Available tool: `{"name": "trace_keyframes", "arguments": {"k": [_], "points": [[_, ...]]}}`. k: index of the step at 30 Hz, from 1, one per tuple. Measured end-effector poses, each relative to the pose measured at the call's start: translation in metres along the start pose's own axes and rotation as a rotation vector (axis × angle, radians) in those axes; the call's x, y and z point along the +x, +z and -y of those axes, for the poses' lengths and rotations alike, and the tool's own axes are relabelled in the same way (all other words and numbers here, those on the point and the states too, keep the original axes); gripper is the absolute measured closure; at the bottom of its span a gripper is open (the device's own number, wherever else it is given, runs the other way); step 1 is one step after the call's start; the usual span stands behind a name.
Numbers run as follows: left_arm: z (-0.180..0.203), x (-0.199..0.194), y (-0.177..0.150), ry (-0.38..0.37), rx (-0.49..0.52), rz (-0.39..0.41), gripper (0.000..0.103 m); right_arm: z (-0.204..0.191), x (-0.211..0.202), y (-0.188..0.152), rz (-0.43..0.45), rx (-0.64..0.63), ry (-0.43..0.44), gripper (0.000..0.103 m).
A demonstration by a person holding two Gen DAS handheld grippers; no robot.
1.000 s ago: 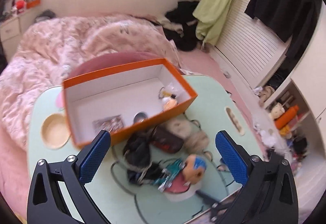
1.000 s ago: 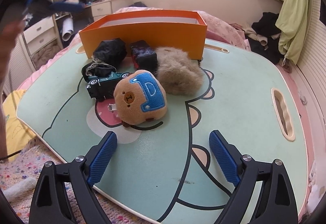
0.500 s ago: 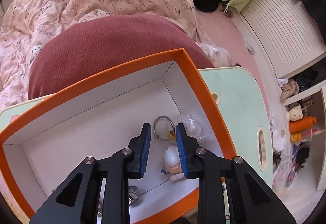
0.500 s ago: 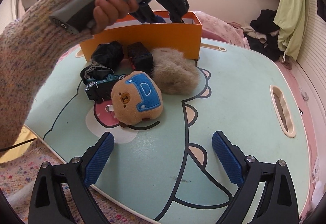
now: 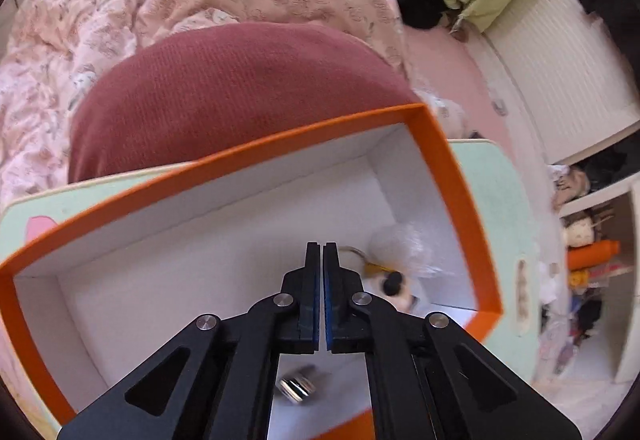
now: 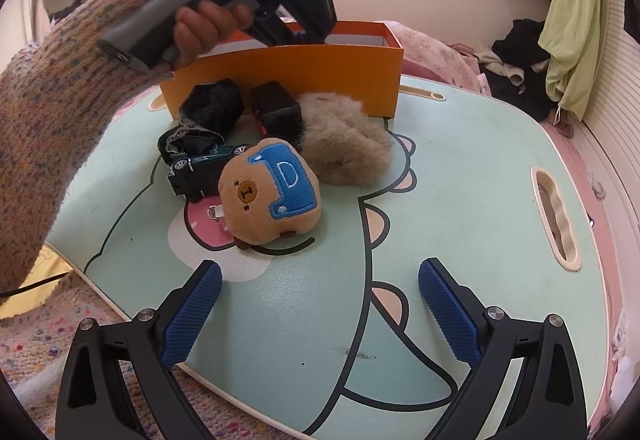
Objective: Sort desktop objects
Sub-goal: 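Reach the left tool into the box toward the white figure keychain, then close the left tool on the white figure keychain, then carry the figure keychain out and set it beside the black pouch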
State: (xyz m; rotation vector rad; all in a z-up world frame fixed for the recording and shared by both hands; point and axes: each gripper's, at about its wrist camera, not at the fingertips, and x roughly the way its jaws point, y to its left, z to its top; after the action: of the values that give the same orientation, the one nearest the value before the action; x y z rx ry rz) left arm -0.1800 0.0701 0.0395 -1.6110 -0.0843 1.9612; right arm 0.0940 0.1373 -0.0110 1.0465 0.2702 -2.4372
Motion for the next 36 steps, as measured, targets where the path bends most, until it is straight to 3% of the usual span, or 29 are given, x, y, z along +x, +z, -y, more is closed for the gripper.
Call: {"name": "trace_keyframes", "arguments": {"k": [3,5,7,12,15,22,29,32,36], "points": [[0.01,-0.013,-0.007,-0.061,0.004,-0.017,0.081,0.0,-0.001,-0.001,-0.002,-0.002,-0.002,0.004],[0.021,-0.015,-0.011,-0.025,0.055,-0.025,0.047,0.0,-0.001,-0.001,-0.002,-0.002,-0.001,0.004],[0.029,-0.012,-0.014,0.031,0.09,-0.021,0.039,0.0,-0.001,-0.001,-0.002,-0.003,-0.002,0.003],[0.039,0.01,-0.013,0.091,0.148,-0.043,0.041,0.0,-0.001,-0.001,-0.003,-0.001,-0.002,0.003],[0.029,0.019,-0.008,0.08,0.114,-0.075,0.066,0.002,0.0,-0.002,-0.002,0.005,-0.004,0.003],[0.006,0.002,-0.01,0.059,0.082,-0.018,0.066,0.003,0.0,-0.001,-0.001,0.008,-0.001,0.003],[0.01,-0.09,-0.046,-0.047,0.131,0.174,0.066,0.002,0.001,0.0,-0.004,0.003,-0.004,0.003],[0.015,-0.109,-0.076,-0.09,0.186,0.181,0.066,0.002,0.001,0.0,-0.006,-0.001,-0.006,0.002],[0.012,-0.1,-0.111,-0.099,0.206,0.131,0.066,0.002,0.001,0.0,-0.006,-0.003,-0.005,0.002]]}}
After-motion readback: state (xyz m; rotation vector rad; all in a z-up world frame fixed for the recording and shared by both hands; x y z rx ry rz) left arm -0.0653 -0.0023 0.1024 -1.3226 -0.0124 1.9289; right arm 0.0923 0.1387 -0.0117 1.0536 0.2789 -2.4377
